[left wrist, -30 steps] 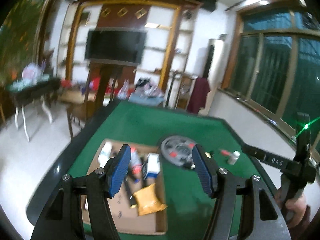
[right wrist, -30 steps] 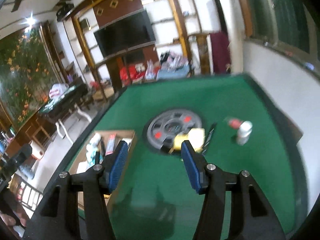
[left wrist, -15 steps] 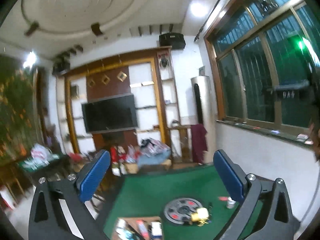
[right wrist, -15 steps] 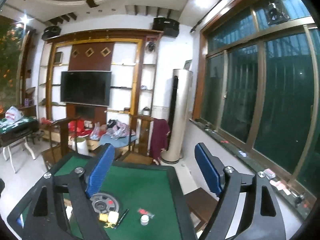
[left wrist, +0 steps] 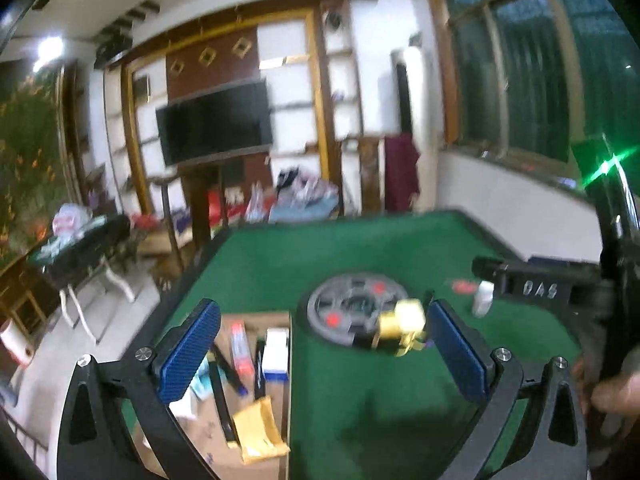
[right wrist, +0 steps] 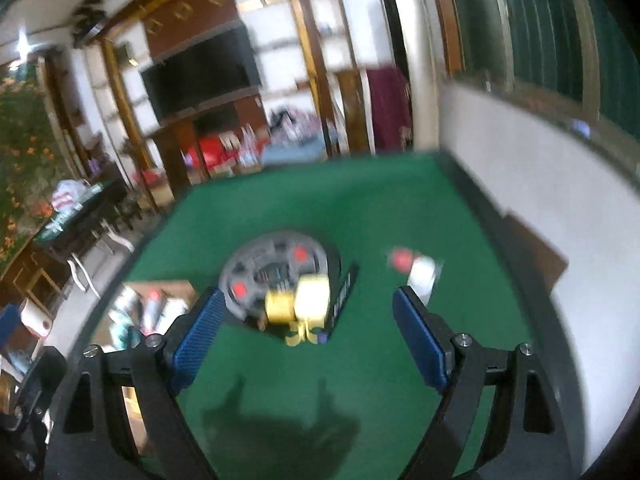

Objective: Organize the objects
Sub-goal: 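Move both open tools back toward the black marker and white pill bottle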

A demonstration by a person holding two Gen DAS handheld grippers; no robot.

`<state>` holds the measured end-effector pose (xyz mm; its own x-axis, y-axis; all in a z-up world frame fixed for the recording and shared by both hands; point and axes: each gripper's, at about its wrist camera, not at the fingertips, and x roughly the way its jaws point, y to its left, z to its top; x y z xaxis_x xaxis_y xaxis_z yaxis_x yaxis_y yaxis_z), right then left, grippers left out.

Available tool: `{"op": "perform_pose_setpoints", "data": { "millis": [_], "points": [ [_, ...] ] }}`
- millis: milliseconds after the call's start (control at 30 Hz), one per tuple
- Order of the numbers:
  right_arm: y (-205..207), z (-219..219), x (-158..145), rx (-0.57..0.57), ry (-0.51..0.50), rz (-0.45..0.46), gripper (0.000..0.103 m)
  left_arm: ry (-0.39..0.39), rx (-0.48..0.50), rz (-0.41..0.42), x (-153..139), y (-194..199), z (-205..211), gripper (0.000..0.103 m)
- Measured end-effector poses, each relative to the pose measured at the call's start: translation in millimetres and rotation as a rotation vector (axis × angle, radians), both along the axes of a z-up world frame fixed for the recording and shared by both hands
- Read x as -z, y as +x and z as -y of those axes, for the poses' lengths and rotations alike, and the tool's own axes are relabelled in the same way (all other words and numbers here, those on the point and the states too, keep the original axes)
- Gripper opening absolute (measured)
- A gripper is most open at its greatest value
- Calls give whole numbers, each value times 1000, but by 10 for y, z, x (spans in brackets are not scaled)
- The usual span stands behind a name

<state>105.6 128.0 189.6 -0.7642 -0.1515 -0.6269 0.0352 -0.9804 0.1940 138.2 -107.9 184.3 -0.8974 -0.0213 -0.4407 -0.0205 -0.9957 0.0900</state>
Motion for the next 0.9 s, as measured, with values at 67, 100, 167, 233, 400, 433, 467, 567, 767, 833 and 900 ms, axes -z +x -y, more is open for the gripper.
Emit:
{"op": "perform_pose_setpoints", "data": {
  "millis": [67, 100, 167, 233, 400, 433, 467, 567, 767, 833, 900],
  "points": [
    [-101, 75, 285, 4, -3, 60, 86, 3, -31, 32, 177, -94, 24, 101],
    [-147, 108, 362, 3, 3, 80, 86, -2, -49, 35, 246, -138, 46, 101],
    [-211, 172, 513, 4, 31, 102, 86, -29, -78, 41, 343, -179, 1, 101],
    [-263, 196, 621, 5, 41, 109, 86, -49, -96, 55, 433, -233, 37, 101],
    [-321, 345, 745, -18, 79, 116, 86, -56, -117, 90, 555, -366, 73, 101],
    [-331, 372, 750, -23, 89, 113, 86, -50, -119, 103, 582, -398, 79, 101],
    [-348, 392, 762, -27, 97, 111, 86, -49, -121, 110, 604, -414, 91, 101],
    [-373, 452, 820, -42, 109, 112, 86, -51, -124, 131, 678, -500, 88, 101],
    [-475, 416, 886, -55, 113, 129, 86, -44, -112, 196, 823, -662, 18, 101],
    [-513, 363, 908, -52, 106, 138, 86, -40, -110, 216, 858, -699, -1, 101],
    [-553, 300, 923, -46, 100, 144, 86, -36, -110, 233, 891, -741, -16, 101]
  ]
}}
